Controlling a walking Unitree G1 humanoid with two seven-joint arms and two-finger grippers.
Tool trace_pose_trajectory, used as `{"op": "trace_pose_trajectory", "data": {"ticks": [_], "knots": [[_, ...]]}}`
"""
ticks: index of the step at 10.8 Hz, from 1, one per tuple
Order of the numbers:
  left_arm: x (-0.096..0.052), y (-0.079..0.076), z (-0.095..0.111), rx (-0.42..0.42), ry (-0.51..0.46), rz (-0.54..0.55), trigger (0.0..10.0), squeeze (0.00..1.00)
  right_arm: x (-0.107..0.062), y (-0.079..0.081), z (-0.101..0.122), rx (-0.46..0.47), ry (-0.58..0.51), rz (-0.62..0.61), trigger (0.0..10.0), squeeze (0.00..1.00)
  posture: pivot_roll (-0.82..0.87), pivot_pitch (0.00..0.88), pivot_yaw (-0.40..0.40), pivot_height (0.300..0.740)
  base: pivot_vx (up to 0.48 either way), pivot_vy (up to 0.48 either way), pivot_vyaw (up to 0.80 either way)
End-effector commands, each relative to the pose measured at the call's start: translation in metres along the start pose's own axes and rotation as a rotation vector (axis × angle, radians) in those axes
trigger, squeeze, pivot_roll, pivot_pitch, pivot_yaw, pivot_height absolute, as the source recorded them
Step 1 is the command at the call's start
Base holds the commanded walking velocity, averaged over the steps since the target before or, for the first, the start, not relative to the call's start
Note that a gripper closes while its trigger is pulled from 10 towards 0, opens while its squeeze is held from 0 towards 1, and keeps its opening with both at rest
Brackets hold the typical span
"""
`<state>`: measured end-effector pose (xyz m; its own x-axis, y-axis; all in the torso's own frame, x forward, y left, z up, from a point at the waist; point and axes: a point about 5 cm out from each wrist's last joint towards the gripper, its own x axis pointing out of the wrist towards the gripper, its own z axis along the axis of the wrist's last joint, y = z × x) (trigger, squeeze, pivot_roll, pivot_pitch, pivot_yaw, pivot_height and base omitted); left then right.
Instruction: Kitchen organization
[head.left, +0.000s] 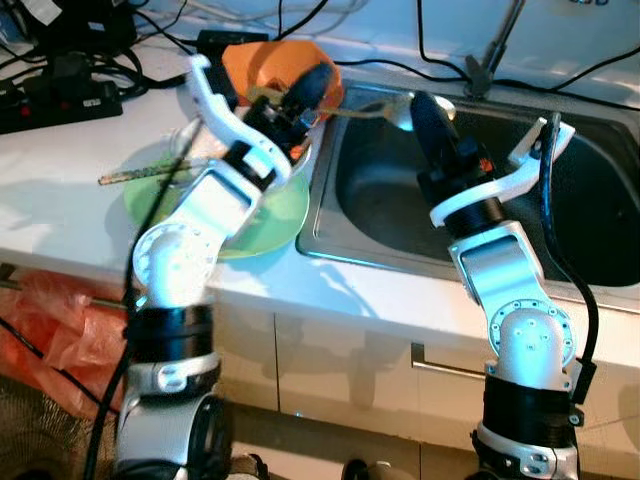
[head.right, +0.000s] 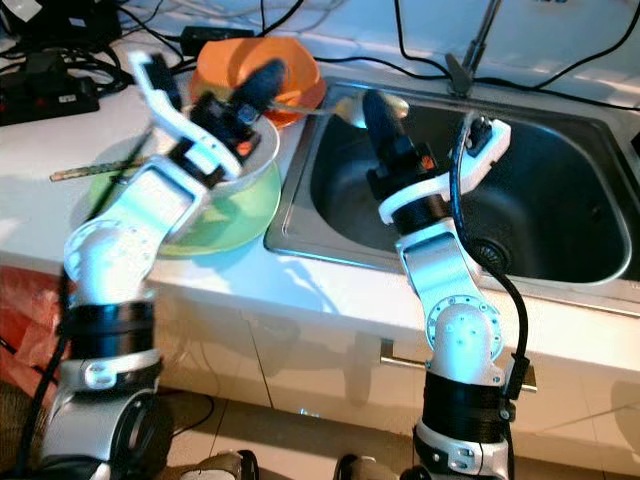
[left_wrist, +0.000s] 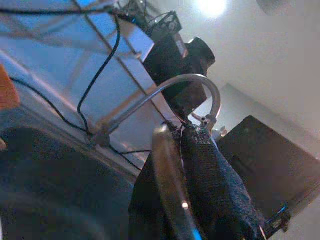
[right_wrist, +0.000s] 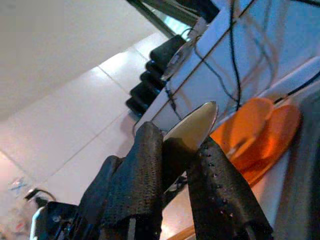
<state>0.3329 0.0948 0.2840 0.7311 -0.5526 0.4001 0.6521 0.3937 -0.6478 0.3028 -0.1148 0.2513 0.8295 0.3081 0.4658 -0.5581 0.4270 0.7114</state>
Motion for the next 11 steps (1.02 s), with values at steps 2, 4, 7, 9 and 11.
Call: {"op": "trace_pose_trajectory", "data": {"ticks": [2,4,7,9,11], "knots": [[-0.0032,-0.0234,-0.0092,0.129,0.097,-0.118,10.0,0.00,-0.0090,-0.0320,0.0238,-0.139,-0.073,-0.212,0.0,0.00,0.05,0.123,-0.049,0.740,0.000,0.000,0.00],[-0.0065,-0.0194,-0.0129,0.135,0.100,-0.106,10.0,1.00,-0.0087,-0.0341,0.0254,-0.144,-0.084,-0.225,0.0,0.00,0.05,0.119,-0.047,0.740,0.000,0.000,0.00],[-0.0039,-0.0206,-0.0136,0.133,0.092,-0.111,10.0,1.00,-0.0101,-0.0342,0.0261,-0.143,-0.090,-0.229,0.0,0.00,0.05,0.117,-0.042,0.740,0.000,0.000,0.00],[-0.0021,-0.0224,-0.0106,0.139,0.081,-0.117,10.0,1.00,-0.0094,-0.0345,0.0272,-0.142,-0.100,-0.230,0.0,0.00,0.05,0.115,-0.040,0.740,0.000,0.000,0.00],[0.0003,-0.0278,-0.0065,0.148,0.071,-0.145,10.0,1.00,-0.0079,-0.0349,0.0275,-0.139,-0.115,-0.234,0.0,0.00,0.05,0.112,-0.039,0.740,0.000,0.000,0.00]]}}
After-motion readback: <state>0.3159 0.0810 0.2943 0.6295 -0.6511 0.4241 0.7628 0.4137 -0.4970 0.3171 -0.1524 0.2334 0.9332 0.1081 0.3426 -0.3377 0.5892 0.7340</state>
